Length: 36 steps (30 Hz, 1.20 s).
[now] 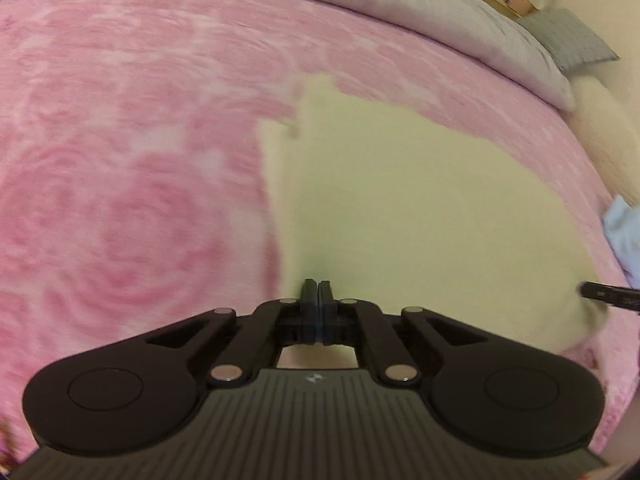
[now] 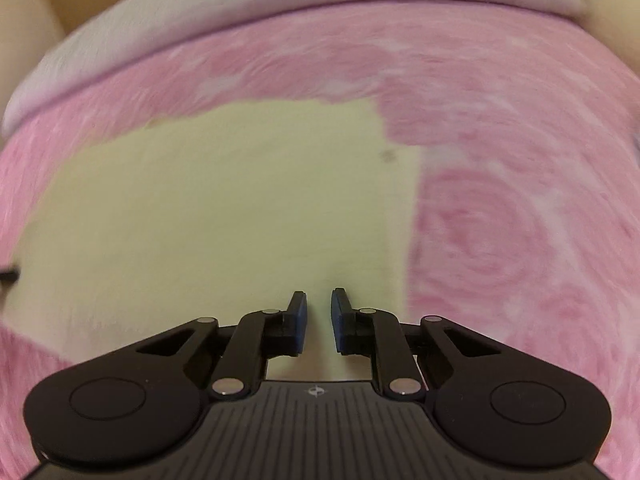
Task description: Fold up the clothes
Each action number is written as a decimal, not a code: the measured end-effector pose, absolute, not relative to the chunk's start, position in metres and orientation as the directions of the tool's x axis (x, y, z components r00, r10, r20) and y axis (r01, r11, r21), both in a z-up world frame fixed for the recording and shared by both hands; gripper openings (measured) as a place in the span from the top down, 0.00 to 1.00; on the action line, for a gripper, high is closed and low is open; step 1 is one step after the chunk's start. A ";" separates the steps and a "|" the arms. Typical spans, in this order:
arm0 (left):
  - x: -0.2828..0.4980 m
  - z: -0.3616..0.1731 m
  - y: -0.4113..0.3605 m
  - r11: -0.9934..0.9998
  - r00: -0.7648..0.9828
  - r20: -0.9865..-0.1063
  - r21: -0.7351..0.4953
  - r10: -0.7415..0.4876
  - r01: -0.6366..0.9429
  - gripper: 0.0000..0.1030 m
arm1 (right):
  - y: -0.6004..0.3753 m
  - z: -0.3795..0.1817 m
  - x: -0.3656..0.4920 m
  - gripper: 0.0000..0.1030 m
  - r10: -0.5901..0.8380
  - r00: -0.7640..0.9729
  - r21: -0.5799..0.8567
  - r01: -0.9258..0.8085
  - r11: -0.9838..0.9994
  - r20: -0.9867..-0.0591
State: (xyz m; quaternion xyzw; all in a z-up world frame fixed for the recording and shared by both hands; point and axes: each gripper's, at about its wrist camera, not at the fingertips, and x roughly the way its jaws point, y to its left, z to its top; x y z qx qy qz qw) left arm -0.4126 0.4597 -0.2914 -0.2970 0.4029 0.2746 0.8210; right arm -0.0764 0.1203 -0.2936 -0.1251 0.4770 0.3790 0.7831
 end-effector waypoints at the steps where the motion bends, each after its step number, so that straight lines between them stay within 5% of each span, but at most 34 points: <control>1: -0.413 -0.286 0.463 0.674 0.520 -0.826 -0.258 0.218 -0.692 0.98 | 0.117 -0.287 -0.078 0.81 0.457 0.296 0.146 -0.687 0.712 -0.839; 7: -0.412 -0.244 0.432 0.744 0.589 -0.779 -0.261 0.214 -0.615 0.90 | 0.099 -0.250 -0.128 0.60 0.487 0.417 0.109 -0.664 0.739 -0.768; 12: -0.417 -0.285 0.414 0.741 0.550 -0.804 -0.226 0.224 -0.632 0.85 | 0.093 -0.293 -0.145 0.60 0.443 0.450 0.068 -0.638 0.767 -0.776; 17: -0.432 -0.307 0.407 0.772 0.611 -0.733 -0.190 0.300 -0.606 0.86 | 0.061 -0.318 -0.136 0.65 0.532 0.484 0.178 -0.601 0.779 -0.695; 19: -0.435 -0.303 0.403 0.775 0.623 -0.706 -0.168 0.337 -0.609 0.85 | 0.052 -0.311 -0.138 0.50 0.528 0.534 0.173 -0.576 0.799 -0.661; 22: -0.435 -0.299 0.390 0.776 0.619 -0.683 -0.122 0.386 -0.619 0.82 | 0.038 -0.302 -0.145 0.48 0.531 0.590 0.186 -0.544 0.818 -0.609; 24: -0.436 -0.295 0.373 0.775 0.601 -0.683 -0.080 0.415 -0.627 0.70 | 0.030 -0.297 -0.156 0.41 0.572 0.562 0.249 -0.548 0.798 -0.597; 31: -0.456 -0.269 0.304 0.749 0.534 -0.743 -0.066 0.404 -0.659 0.58 | 0.017 -0.282 -0.221 0.30 0.564 0.472 0.301 -0.522 0.798 -0.678; 36: -0.482 -0.250 0.263 0.722 0.536 -0.728 -0.081 0.429 -0.687 0.53 | 0.013 -0.265 -0.271 0.20 0.523 0.512 0.212 -0.545 0.811 -0.682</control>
